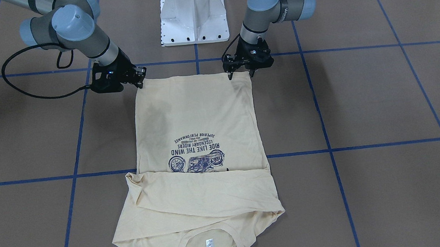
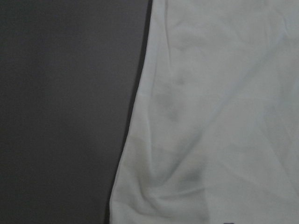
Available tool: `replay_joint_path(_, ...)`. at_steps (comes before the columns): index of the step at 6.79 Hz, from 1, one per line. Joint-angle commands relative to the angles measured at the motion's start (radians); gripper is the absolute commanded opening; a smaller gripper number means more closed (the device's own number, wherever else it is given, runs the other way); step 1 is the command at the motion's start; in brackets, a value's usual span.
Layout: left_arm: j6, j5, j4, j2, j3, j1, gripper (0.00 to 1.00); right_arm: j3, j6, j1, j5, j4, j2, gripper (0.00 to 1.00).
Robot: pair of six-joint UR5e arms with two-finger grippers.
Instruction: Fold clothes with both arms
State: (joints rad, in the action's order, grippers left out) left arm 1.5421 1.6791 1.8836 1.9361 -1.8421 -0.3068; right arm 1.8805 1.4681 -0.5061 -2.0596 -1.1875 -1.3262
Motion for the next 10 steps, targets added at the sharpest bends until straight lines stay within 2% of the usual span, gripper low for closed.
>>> replay_joint_path(1, 0.000, -0.001, -0.006, -0.006, 0.000, -0.003, 0.87, 0.000, 0.000, -0.009, -0.004, 0.000, -0.001, 0.00)
replay_joint_path(3, 0.000, -0.002, -0.015, -0.011, 0.000, -0.003, 0.86, 0.000, 0.000, -0.009, -0.004, 0.002, 0.001, 0.00)
replay_joint_path(4, 0.000, -0.006, -0.070, -0.006, -0.009, 0.001, 0.86, 0.000, 0.000, -0.011, -0.004, 0.002, 0.001, 0.00)
replay_joint_path(6, 0.000, -0.006, -0.078, -0.006, -0.016, 0.003, 0.79, 0.002, 0.000, -0.012, -0.004, 0.002, 0.001, 0.00)
replay_joint_path(8, 0.000, -0.006, -0.080, -0.002, -0.014, 0.006, 0.64, 0.002, 0.000, -0.012, -0.004, 0.002, 0.001, 0.00)
replay_joint_path(9, 0.001, -0.004, -0.080, 0.003, -0.016, 0.006, 0.51, 0.003, 0.000, -0.012, -0.004, 0.002, 0.001, 0.00)
replay_joint_path(10, 0.001, -0.004, -0.080, 0.001, -0.016, 0.006, 0.33, 0.003, 0.000, -0.012, -0.004, 0.002, 0.002, 0.00)
